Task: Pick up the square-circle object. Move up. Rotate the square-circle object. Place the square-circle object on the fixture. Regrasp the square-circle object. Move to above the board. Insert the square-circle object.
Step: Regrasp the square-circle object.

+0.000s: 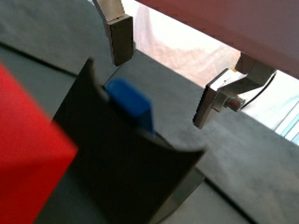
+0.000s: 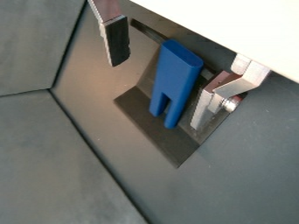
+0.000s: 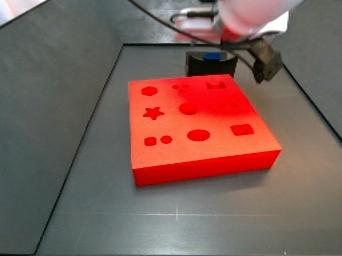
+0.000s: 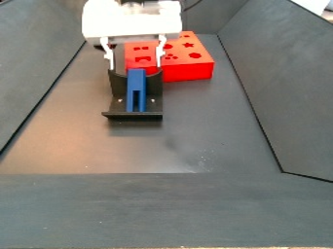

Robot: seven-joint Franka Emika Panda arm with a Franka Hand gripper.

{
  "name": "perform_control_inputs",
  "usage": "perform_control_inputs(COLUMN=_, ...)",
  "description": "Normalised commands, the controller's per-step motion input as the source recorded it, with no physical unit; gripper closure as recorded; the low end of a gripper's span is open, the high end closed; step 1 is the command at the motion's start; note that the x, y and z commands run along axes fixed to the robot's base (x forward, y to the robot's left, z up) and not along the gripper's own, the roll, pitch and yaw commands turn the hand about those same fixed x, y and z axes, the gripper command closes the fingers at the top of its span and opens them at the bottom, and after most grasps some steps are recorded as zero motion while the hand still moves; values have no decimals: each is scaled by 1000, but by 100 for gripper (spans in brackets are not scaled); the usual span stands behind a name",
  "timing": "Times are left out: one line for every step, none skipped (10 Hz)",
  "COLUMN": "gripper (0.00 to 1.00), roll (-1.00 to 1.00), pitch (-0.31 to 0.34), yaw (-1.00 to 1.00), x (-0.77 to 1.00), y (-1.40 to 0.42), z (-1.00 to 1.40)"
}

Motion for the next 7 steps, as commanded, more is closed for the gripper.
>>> perform_control_inputs(gripper=0, roll=72, pitch=-2, yaw=-18, x=84, y=9, z=-596)
perform_control_inputs(gripper=0, roll=69, pitch=2, yaw=-10, x=80, y=6, z=-500)
perform_control_inputs(gripper=0, roll=61, pitch=-3, yaw=9, x=73, y=7, z=-270)
perform_control_inputs(gripper=0, roll=50, pitch=11, yaw=17, x=25, y=0, z=-182)
perform_control_inputs(gripper=0, roll=43, pitch=4, yaw=22, x=13, y=-7, z=-170)
perform_control_inputs(gripper=0, roll=43, pitch=4, yaw=24, x=13, y=-7, z=-170)
perform_control_inputs(gripper=0, roll=43, pitch=4, yaw=25, x=13, y=-7, z=-170)
